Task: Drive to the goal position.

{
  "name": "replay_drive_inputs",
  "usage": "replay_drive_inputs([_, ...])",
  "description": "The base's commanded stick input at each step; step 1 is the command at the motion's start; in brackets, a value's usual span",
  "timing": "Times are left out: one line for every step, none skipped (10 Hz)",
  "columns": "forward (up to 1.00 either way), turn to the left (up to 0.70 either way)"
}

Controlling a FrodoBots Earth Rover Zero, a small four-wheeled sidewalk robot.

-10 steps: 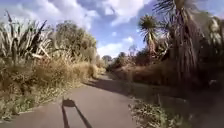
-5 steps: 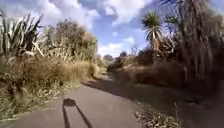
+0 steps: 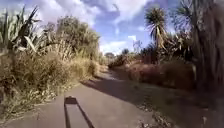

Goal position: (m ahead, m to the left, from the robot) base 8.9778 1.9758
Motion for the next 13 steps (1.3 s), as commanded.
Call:
replay_drive_inputs([0.70,0.00])
replay_drive_inputs([0.70,0.00])
replay_drive_inputs([0.70,0.00])
replay_drive_inputs([0.70,0.00])
replay_drive_inputs([0.70,0.00])
replay_drive_inputs([0.70,0.00])
replay_drive_inputs([0.70,0.00])
replay_drive_inputs([0.70,0.00])
replay_drive_inputs([0.70,0.00])
replay_drive_inputs([0.70,0.00])
replay_drive_inputs([0.70,0.00])
replay_drive_inputs([0.70,0.00])
replay_drive_inputs([0.70,0.00])
